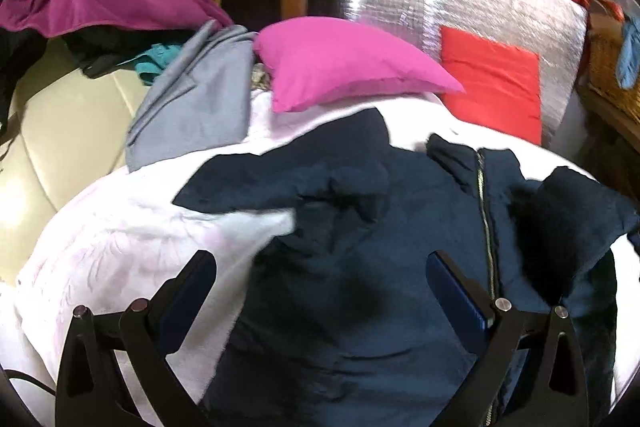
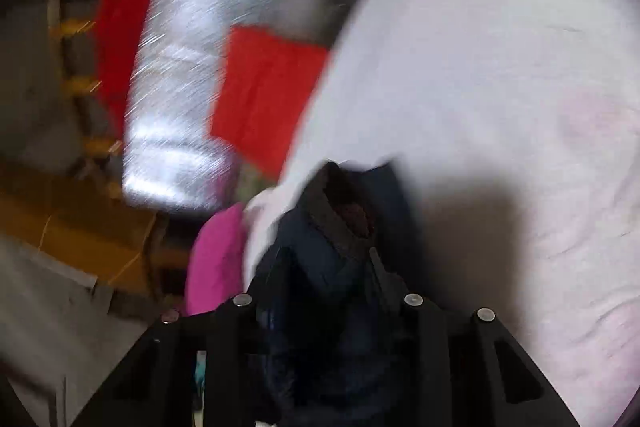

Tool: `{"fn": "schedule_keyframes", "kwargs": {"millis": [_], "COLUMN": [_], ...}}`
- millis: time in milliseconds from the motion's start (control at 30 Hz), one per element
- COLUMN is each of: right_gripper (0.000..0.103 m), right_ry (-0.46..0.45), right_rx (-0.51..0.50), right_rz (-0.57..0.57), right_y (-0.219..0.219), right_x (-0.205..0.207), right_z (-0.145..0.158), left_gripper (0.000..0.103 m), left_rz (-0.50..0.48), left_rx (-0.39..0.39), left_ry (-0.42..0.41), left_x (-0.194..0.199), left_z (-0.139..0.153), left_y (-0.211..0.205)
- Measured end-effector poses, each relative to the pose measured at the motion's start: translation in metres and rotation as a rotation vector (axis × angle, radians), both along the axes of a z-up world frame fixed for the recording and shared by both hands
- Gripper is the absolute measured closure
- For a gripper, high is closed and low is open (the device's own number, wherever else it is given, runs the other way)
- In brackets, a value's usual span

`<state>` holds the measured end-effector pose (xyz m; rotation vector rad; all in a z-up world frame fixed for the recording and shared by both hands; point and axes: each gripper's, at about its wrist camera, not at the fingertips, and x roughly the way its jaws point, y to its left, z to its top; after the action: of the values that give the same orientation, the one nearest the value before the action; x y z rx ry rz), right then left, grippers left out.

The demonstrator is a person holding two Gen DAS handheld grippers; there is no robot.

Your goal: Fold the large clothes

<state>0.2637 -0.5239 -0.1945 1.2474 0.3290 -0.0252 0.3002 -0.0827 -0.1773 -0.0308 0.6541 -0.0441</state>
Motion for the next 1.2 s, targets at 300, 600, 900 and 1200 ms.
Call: {"fn": "schedule_keyframes", "kwargs": {"millis": [300,600,900,1200], "right_gripper": [0.016,0.017,0.02,0.065], "right_ry": [-0.105,0.208,0.374,0.385], "right_rx": [-0.202,-0.389,-0.294,-0.304], "right_rz": [0.449,0.035,0.056,0.126], "right_y": [0.144,0.055,-0.008,0.003], "right_x": [0.069,0.028,0.049,0.07], "right_z": [0.056,0.026,-0.043,-0.066], "left_gripper": [0.0,0.0,0.0,0.069], "left_rz": [0.045,0.034,-0.015,-0.239], "left_rx": [-0.091,-0.087,-0.268,-0.154], "left_ry": [0.0,0.0,0.063,0.185], "left_x": [0.001,0.019,0.037,0.049], "left_z": [0.004,0.006,-0.001,-0.031], "left_y": [0.028,0.032,0.04,-0.035]}}
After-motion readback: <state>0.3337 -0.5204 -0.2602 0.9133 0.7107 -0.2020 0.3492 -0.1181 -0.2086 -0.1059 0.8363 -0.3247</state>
